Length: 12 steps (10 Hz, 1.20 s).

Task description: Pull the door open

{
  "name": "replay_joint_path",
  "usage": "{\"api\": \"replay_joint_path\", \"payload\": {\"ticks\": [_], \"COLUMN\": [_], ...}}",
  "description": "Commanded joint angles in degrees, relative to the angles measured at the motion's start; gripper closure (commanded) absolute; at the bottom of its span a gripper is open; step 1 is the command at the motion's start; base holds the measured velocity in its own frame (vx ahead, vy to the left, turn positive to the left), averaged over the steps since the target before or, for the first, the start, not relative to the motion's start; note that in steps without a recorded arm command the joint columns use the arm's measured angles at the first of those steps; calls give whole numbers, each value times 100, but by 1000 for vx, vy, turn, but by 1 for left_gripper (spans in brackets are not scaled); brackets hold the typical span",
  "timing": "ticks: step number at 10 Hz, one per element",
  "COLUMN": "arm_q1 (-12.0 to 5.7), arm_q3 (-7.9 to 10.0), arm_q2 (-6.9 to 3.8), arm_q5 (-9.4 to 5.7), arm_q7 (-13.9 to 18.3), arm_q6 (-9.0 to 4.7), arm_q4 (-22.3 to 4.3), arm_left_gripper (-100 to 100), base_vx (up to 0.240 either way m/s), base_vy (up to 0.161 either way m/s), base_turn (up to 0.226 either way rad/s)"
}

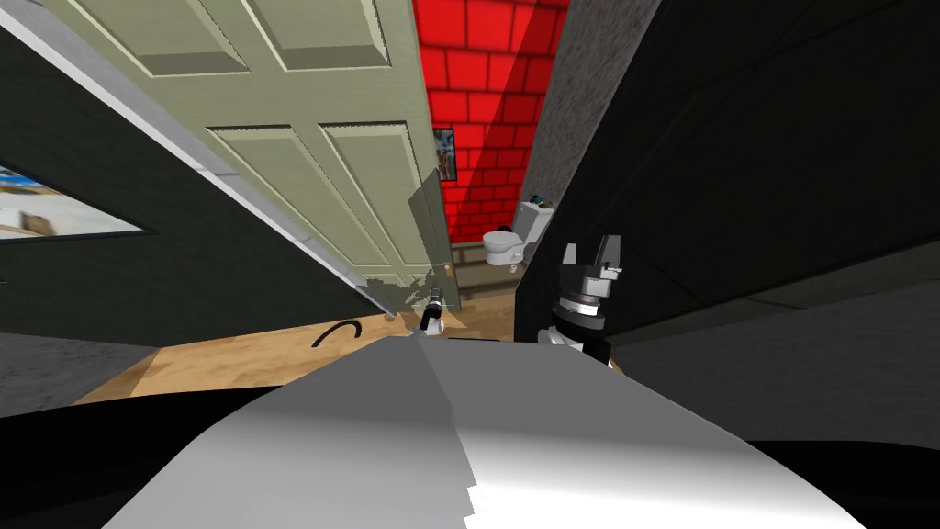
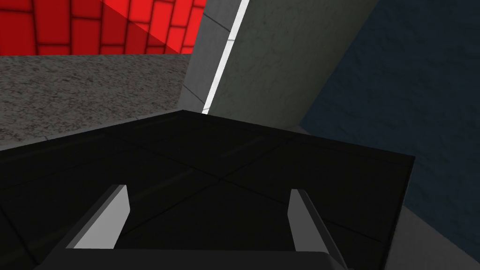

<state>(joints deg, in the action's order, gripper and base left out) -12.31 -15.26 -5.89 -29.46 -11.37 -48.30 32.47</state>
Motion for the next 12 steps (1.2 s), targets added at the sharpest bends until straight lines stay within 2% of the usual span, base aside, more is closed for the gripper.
{"api": "replay_joint_path", "payload": {"ticks": [1, 3, 8, 9, 10, 12], "arm_q1": [-20, -77, -127, -125, -125, -125], "arm_q3": [57, 239, 438, 423, 423, 423], "arm_q2": [4, 26, 61, 63, 63, 63], "arm_q5": [-38, -142, -229, -224, -224, -224], "arm_q7": [-21, -82, -135, -141, -141, -141], "arm_q6": [-62, -230, -367, -350, -350, -350], "arm_q4": [-47, -208, -396, -373, -373, -373], "arm_left_gripper": [-100, -100, -100, -100, 100, 100], "base_vx": [42, 187, 194, 72, -15, -23], "base_vy": [6, -40, 36, 25, -4, -9], "base_turn": [174, 91, -276, -48, 47, 3]}}
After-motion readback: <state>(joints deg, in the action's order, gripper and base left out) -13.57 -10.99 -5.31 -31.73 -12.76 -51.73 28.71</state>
